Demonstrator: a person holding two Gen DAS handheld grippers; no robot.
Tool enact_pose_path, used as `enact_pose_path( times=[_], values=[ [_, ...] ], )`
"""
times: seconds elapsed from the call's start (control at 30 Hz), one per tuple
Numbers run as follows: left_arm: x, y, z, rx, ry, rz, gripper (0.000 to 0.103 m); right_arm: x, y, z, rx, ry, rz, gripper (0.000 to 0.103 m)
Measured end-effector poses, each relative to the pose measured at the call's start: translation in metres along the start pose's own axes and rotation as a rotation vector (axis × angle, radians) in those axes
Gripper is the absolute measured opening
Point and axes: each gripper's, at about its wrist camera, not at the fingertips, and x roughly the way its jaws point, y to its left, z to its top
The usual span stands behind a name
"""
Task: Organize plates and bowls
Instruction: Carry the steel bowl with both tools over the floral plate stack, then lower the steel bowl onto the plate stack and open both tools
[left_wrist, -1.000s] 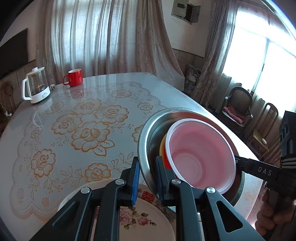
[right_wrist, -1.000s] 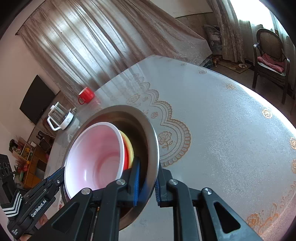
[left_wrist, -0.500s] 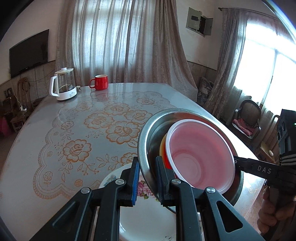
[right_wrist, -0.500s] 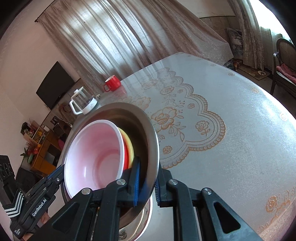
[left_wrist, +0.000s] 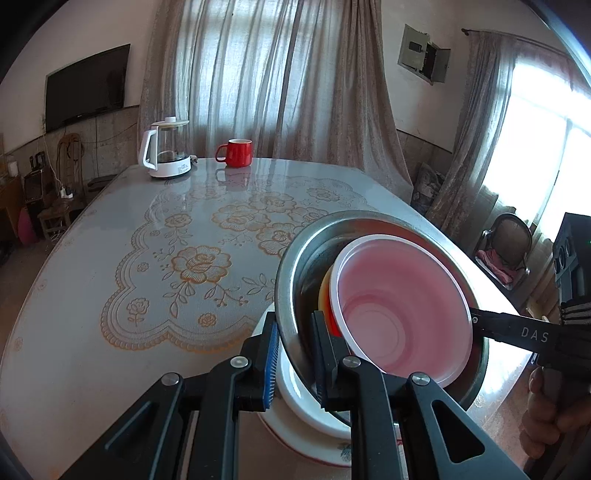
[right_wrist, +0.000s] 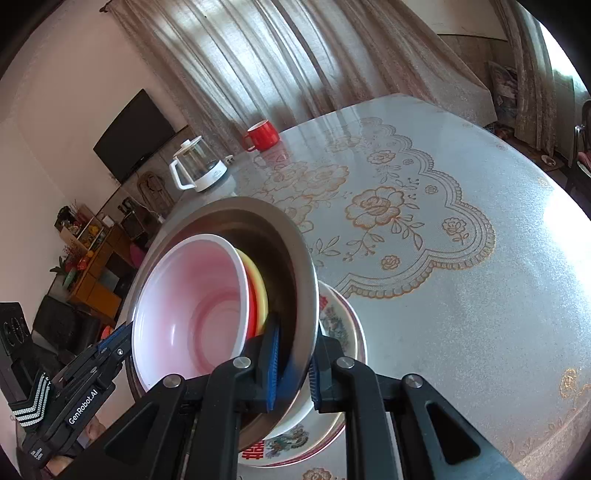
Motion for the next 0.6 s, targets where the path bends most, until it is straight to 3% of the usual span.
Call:
enact_pose_path(
  times=[0.3, 0.6],
  values=[
    [-0.013, 0.029, -0.019, -0.079, 0.036, -0.021, 0.017, 0.0, 0.032, -0.014, -0.086, 0.028, 0.045, 0.012],
    [0.015, 0.018, -0.023, -0.07, 0.116, -0.037, 0.017, 0.026, 0.01, -0.015, -0.023, 0.11, -0.005, 0.013]
  ],
)
